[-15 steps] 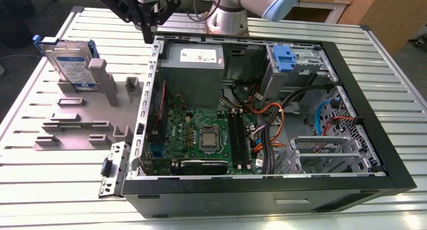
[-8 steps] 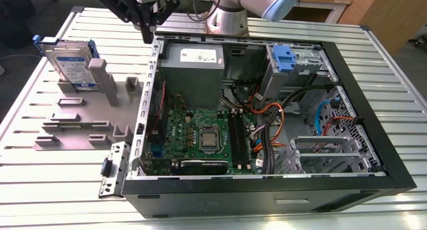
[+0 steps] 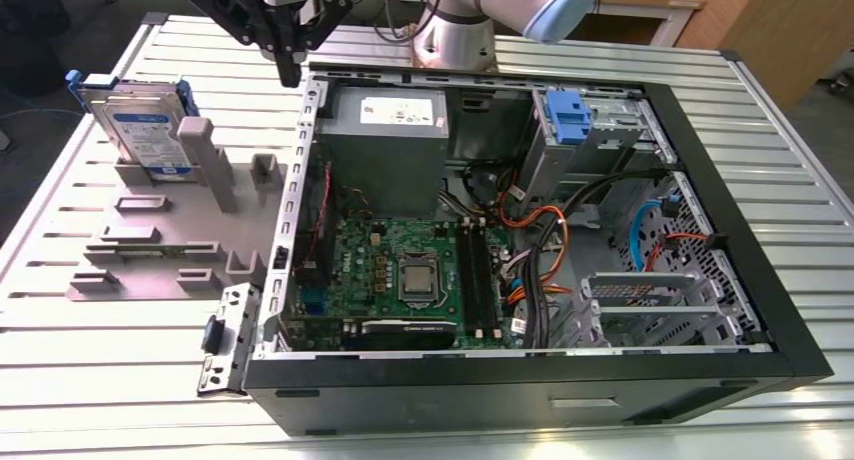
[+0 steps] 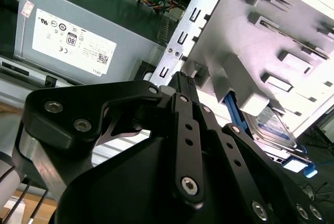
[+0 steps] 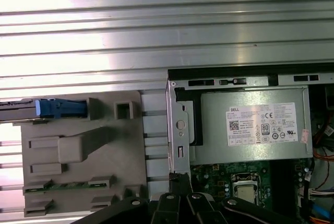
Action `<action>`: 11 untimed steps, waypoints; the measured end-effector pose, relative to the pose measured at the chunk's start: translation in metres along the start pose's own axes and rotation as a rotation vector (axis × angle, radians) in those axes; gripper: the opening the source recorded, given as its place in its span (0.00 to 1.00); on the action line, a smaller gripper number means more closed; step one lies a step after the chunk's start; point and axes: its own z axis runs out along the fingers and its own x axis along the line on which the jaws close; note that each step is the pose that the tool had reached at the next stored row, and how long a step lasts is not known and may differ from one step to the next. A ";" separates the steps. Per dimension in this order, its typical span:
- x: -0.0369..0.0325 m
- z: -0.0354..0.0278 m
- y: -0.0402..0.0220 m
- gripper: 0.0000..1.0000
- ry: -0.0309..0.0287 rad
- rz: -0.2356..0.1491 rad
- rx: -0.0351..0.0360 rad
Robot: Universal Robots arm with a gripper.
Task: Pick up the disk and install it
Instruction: 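Reach for the disk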
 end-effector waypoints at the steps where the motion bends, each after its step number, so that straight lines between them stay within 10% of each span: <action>1: 0.0002 0.0000 0.0000 0.11 0.0000 0.000 0.0000; 11: 0.0026 -0.0001 -0.0002 0.11 0.0000 0.000 0.0000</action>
